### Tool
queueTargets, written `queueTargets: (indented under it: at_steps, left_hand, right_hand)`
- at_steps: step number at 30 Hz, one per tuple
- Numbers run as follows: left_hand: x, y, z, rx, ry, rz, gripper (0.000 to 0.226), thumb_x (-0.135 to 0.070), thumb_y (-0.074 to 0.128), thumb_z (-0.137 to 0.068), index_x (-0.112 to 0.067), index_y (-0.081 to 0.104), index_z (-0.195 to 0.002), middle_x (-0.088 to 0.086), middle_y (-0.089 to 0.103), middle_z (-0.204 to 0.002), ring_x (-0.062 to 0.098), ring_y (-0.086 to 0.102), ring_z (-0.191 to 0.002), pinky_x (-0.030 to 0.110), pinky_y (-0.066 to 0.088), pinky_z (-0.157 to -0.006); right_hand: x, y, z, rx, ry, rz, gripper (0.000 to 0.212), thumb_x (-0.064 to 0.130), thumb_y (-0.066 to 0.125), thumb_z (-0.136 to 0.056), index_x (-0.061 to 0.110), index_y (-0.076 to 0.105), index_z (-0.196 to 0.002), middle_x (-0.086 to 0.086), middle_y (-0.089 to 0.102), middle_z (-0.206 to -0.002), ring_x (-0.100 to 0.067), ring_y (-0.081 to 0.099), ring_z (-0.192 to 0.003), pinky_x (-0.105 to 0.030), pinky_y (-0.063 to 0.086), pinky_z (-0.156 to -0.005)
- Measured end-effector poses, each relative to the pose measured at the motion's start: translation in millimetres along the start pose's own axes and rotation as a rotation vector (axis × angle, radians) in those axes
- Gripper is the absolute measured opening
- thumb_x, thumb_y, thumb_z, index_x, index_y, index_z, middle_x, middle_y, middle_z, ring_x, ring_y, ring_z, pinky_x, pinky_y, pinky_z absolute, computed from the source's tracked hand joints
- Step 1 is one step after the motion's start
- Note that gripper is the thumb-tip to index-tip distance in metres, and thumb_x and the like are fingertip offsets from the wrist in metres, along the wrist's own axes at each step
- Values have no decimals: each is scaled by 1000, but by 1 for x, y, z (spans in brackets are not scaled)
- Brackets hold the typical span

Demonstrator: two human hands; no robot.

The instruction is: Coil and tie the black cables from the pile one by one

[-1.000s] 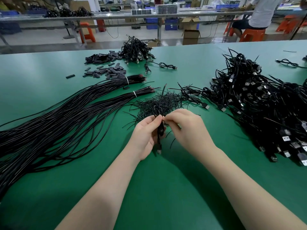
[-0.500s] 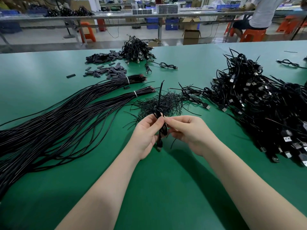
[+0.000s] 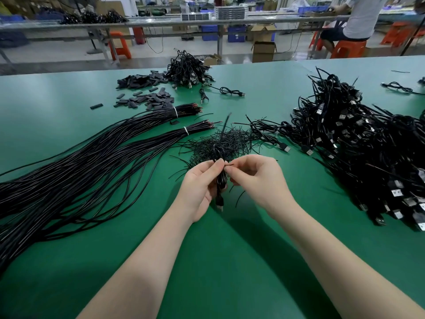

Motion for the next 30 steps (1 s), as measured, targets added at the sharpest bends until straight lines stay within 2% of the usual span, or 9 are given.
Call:
queueTargets:
  at_steps: [3, 5, 7, 9, 12, 15, 25, 28, 30]
  left_hand:
    - [0, 0, 1, 9, -43, -103, 18, -38, 70, -75, -24, 73, -64, -8, 54, -61, 5, 50, -53, 18, 41, -47]
    - [1, 1, 1, 24, -54, -96, 18, -38, 70, -75, -25, 72, -63, -7, 53, -61, 6, 48, -53, 18, 40, -47]
    - [0, -1, 1, 3, -47, -34, 16, -35, 70, -76, -24, 75, -67, -7, 55, -61, 5, 51, -53, 18, 43, -49]
    - [0, -3, 0, -27, -31, 49, 12, -31, 70, -76, -23, 77, -71, -8, 60, -63, 5, 54, -54, 19, 47, -51]
    - [0, -4, -1, -31, -5, 100, 8, -27, 70, -75, -22, 77, -75, -6, 67, -71, 6, 61, -61, 21, 51, -55]
    - [2, 1, -1, 21, 2, 59, 9, -26, 71, -76, -19, 74, -81, 4, 73, -87, 16, 68, -79, 27, 56, -70]
    - [2, 2, -1, 29, 47, 12, 5, -26, 74, -72, -25, 78, -75, -3, 74, -83, 11, 69, -79, 26, 56, -72]
    - [2, 0, -1, -22, 29, -12, 19, -30, 74, -71, -21, 76, -87, -4, 73, -83, 9, 66, -76, 22, 54, -65]
    - [3, -4, -1, -74, 2, -18, 36, -35, 74, -69, -18, 67, -99, -4, 70, -80, 9, 64, -70, 22, 53, -59]
  right_hand:
    - [45, 6, 16, -58, -688, 579, 14, -7, 74, -75, 4, 72, -83, -5, 69, -78, -22, 63, -70, -33, 54, -63]
    - [49, 13, 26, -59, -876, 724, 22, -14, 75, -69, 0, 72, -85, -10, 68, -80, -29, 64, -71, -34, 55, -60]
    - [44, 5, 17, -71, -725, 576, 15, -5, 75, -76, 5, 74, -87, -6, 70, -81, -22, 65, -74, -29, 54, -67]
    - [26, -9, 2, -103, -376, 331, 3, 14, 73, -84, 14, 75, -83, 6, 73, -79, -3, 63, -73, -14, 49, -71]
    - [-20, -5, -5, 9, 222, -132, 27, 36, 67, -89, 14, 74, -75, 3, 72, -69, -8, 64, -62, -20, 52, -61]
    - [-31, 5, 3, 89, 383, -283, 24, 35, 74, -82, 14, 73, -70, 1, 70, -67, -10, 61, -60, -20, 50, -57]
    - [-12, 0, -1, 91, 246, -162, 14, 23, 74, -83, 15, 71, -71, 1, 67, -63, -11, 59, -61, -25, 53, -67]
    - [21, -6, -3, -38, -180, 386, 12, 16, 69, -86, 17, 68, -75, 10, 65, -67, -4, 60, -65, -17, 44, -64]
    - [42, 4, 9, -95, -484, 619, 4, 7, 70, -85, 8, 68, -82, -2, 66, -75, -22, 61, -70, -25, 45, -62]
Point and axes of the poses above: each hand's wrist, its own z-axis away from the middle knuckle, its own y-axis out of the palm, x = y × z, the point moved 9 cm from there along -z, towards the middle knuckle
